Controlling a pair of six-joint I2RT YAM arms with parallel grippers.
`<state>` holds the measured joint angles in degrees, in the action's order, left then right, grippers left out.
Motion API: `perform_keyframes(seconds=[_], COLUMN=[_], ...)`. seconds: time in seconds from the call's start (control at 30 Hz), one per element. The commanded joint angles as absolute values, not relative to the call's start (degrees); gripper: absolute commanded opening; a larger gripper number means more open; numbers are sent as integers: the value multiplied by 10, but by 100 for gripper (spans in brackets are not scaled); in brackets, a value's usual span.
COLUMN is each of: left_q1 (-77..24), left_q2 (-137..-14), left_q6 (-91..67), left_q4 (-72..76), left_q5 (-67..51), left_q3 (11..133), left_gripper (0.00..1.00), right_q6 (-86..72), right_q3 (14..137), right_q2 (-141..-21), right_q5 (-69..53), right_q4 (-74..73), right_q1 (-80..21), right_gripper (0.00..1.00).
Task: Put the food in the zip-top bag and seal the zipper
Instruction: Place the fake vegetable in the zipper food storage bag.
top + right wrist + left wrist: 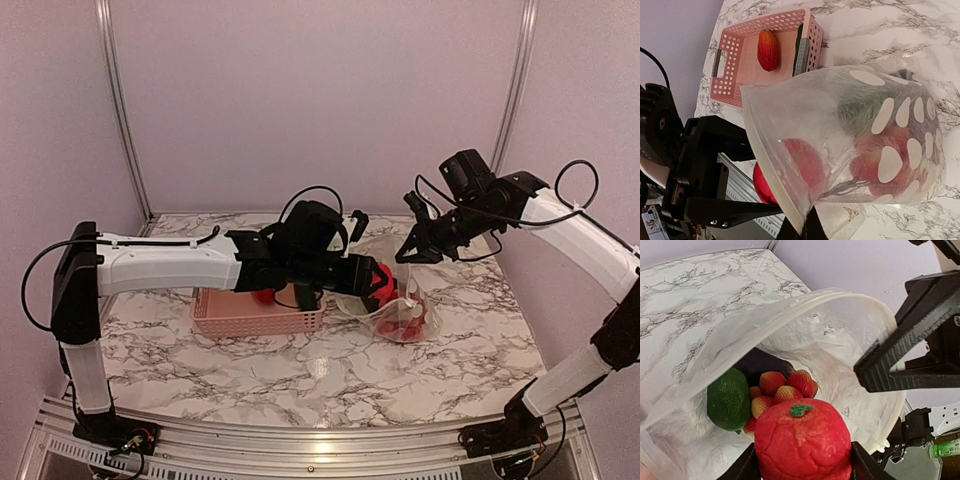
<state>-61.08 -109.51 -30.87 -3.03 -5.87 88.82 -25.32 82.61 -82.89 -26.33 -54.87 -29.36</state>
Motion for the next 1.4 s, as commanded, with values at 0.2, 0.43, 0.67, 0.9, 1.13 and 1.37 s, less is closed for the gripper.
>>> perform_keyframes(seconds=[0.2, 0.43, 0.67, 0.9, 1.13, 1.37], left_q1=[-611, -611, -611, -612, -613, -586], left_q2=[-1200, -1253, -1216, -1123, -986, -931], left_q6=[-328, -337, -316, -299, -274, -344], left_q4=[-67, -148, -154, -151, -78, -47], left_q5=[25, 79, 89, 92, 104, 123], left_q3=[983, 1084, 1072, 1039, 890, 761], left_gripper=[35, 65, 99, 99, 99, 99], right_q6=[-282, -283, -279, -275, -270, -271], right_q3=[831, 823, 812, 796, 794, 798], right_q2=[-788, -791, -793, -797, -805, -807], right_q5=[-291, -292, -277, -276, -269, -270], right_q4=[-521, -516, -509, -499, -490, -478], right_q1=[-294, -293, -293, -293, -292, -293], right_gripper=[0, 0, 0, 0, 0, 0])
